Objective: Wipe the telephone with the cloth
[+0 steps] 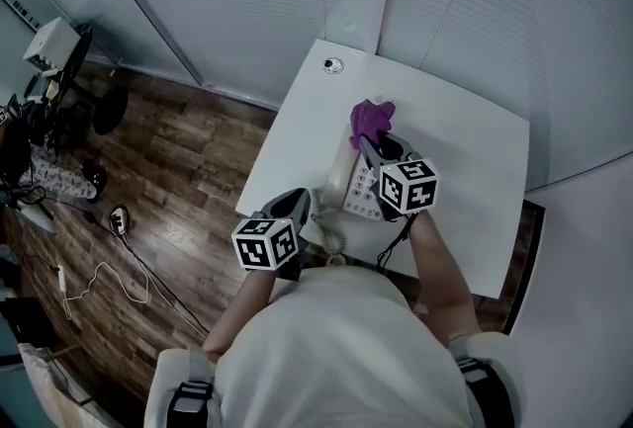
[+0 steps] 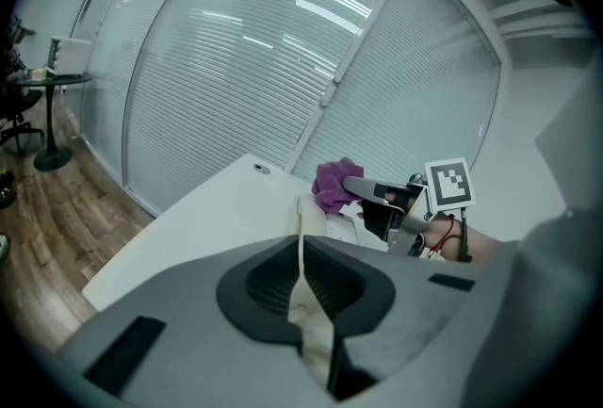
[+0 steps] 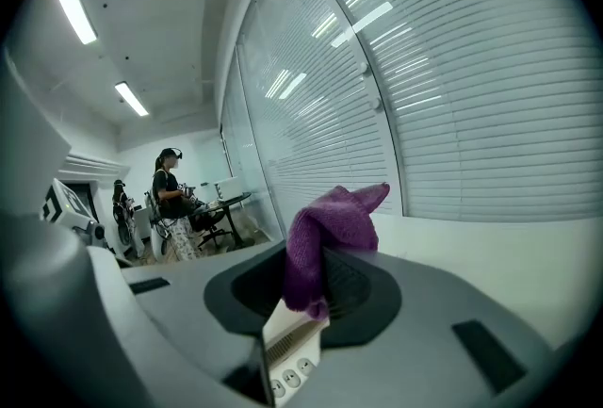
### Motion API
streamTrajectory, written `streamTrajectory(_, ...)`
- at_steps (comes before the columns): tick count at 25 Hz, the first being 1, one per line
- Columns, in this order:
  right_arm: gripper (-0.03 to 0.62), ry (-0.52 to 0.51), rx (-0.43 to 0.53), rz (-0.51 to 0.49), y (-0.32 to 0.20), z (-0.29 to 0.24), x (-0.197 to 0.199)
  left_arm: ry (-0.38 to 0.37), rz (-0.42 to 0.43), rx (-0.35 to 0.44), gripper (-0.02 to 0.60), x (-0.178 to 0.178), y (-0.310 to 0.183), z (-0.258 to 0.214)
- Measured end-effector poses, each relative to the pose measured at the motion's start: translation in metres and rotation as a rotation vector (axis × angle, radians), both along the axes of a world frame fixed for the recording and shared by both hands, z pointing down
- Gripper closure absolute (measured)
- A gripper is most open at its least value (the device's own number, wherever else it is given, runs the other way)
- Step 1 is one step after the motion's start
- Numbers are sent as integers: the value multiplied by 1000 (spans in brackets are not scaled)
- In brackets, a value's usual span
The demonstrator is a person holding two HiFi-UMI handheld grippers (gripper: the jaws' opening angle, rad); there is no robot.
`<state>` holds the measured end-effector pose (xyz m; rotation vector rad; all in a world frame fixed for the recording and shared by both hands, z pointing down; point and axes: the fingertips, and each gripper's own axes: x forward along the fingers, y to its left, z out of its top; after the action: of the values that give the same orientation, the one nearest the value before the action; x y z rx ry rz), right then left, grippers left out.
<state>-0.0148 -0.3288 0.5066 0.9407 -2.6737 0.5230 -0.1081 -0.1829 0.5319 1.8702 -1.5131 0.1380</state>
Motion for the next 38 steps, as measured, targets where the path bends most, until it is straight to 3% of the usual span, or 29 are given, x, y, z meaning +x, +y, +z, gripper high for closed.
streamTrajectory(21, 496, 100, -41, 51, -21, 35, -26, 3, 52, -10, 548, -19, -6, -2)
streamTrajectory(38, 496, 106, -62, 33, 16, 39, -25, 9, 77, -4, 548, -18, -2, -3)
